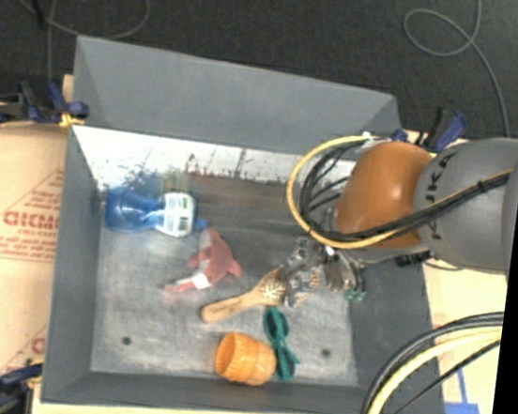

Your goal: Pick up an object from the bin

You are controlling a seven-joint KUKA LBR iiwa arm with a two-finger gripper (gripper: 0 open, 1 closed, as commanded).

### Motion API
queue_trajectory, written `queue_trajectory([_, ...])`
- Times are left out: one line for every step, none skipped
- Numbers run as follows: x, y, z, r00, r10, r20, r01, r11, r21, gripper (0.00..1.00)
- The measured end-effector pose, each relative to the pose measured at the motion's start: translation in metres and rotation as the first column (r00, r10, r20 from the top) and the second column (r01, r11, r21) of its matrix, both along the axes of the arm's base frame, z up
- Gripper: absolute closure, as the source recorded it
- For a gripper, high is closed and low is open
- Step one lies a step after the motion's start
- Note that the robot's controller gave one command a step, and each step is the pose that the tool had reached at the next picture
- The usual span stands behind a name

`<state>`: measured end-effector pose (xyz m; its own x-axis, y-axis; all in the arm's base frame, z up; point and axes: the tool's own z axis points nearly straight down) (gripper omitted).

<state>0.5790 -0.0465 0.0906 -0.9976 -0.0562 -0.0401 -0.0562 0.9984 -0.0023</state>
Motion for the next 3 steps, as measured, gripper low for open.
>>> queue_trajectory([0.028, 0.006, 0.094, 0.998, -0.052, -0.035, 0.052, 0.999, 0.001, 1.0])
queue_trajectory([0.028, 0.006, 0.094, 0.998, -0.052, -0.035, 0.052, 0.999, 0.001, 1.0])
queue_trajectory([0.057, 0.007, 0.046, 0.951, -0.308, -0.038, 0.308, 0.951, 0.002, 0.0])
